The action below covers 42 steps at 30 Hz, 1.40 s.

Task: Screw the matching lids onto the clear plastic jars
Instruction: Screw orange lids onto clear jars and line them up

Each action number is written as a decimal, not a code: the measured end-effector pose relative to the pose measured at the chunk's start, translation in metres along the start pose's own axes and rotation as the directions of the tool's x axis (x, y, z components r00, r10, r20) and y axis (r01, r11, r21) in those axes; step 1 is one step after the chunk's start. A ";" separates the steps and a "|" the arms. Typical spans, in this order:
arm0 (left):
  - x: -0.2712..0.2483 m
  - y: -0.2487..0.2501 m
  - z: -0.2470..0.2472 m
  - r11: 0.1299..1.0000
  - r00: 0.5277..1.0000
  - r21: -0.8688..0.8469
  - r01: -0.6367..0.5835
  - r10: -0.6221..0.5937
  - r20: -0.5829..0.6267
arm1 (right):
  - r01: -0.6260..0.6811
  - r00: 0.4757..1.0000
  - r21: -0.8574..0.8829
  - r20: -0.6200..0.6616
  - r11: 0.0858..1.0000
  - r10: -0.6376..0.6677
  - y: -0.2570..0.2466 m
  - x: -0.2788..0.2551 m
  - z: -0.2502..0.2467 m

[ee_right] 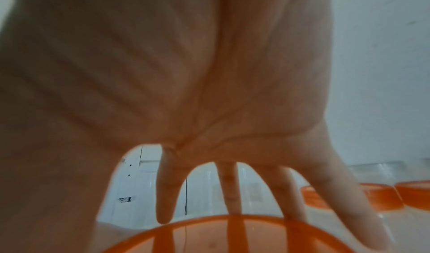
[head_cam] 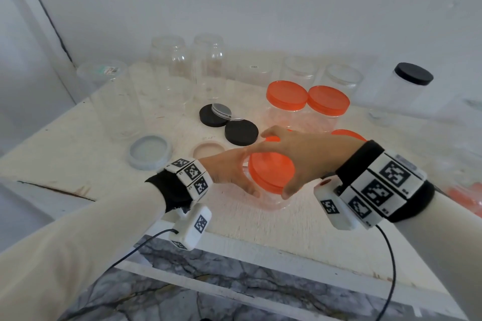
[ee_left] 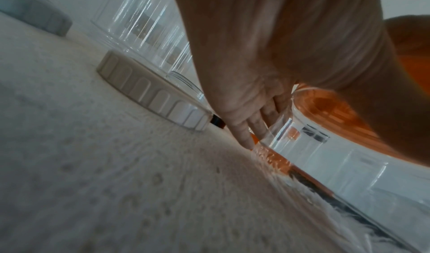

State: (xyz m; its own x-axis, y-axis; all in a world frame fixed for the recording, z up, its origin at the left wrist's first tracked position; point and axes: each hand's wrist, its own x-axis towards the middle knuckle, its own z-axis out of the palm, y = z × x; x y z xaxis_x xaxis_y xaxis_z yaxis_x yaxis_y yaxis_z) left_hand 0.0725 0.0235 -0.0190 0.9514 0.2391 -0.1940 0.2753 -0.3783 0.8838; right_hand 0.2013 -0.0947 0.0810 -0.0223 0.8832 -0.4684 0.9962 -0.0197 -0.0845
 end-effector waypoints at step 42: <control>0.202 0.093 0.020 0.534 0.857 0.840 -0.098 0.475 -0.202 | -0.427 0.447 0.607 -0.503 0.670 0.740 0.213 -0.057 0.038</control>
State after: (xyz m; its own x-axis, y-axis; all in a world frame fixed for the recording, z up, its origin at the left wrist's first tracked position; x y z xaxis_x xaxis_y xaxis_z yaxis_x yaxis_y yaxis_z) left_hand 0.2926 0.0186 0.0150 0.9179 0.2054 0.3395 0.1692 -0.9765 0.1331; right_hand 0.4114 -0.1669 0.0559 0.7692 0.6160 0.1699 0.6264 -0.6745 -0.3907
